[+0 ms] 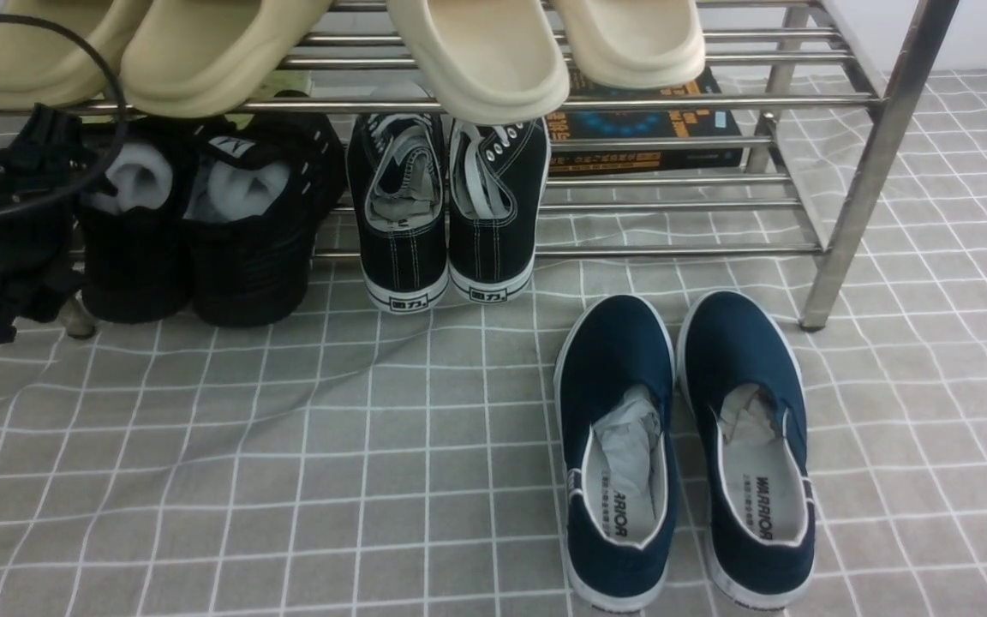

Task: Take the shoes off the shelf with your hand from the grey coffee tablecloth.
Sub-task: 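Grasp the leftmost shoe on the bottom shelf of the shoe rack with the left gripper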

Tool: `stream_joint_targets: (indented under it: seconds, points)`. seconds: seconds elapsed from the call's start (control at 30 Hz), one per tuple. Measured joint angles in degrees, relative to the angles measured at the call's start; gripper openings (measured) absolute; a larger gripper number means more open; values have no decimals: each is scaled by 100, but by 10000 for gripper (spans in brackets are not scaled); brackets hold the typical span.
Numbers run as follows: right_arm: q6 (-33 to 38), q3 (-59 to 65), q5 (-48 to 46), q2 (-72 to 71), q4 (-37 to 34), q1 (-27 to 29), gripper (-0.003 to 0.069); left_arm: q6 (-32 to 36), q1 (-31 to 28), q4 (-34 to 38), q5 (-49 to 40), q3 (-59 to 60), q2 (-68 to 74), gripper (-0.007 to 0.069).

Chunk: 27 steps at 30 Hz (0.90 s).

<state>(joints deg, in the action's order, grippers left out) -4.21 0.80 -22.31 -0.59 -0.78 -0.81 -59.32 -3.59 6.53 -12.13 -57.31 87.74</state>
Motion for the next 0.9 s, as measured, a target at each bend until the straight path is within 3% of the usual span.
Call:
stream_joint_targets:
  seconds: [0.2, 0.33, 0.5, 0.57, 0.73, 0.9]
  points:
    - [0, 0, 0, 0, 0, 0, 227, 0, 0, 0, 330, 0, 417, 573]
    - [0, 0, 0, 0, 0, 0, 232, 12, 0, 0, 336, 0, 487, 474]
    - [0, 0, 0, 0, 0, 0, 237, 25, -11, -73, 75, -2, 493, 132]
    - [0, 0, 0, 0, 0, 0, 237, 83, -11, -106, -147, -2, 493, 64]
    - [0, 0, 0, 0, 0, 0, 237, 168, -11, -472, -859, -2, 291, 57]
    - [0, 0, 0, 0, 0, 0, 237, -186, -11, -1207, -1960, 47, -393, 57]
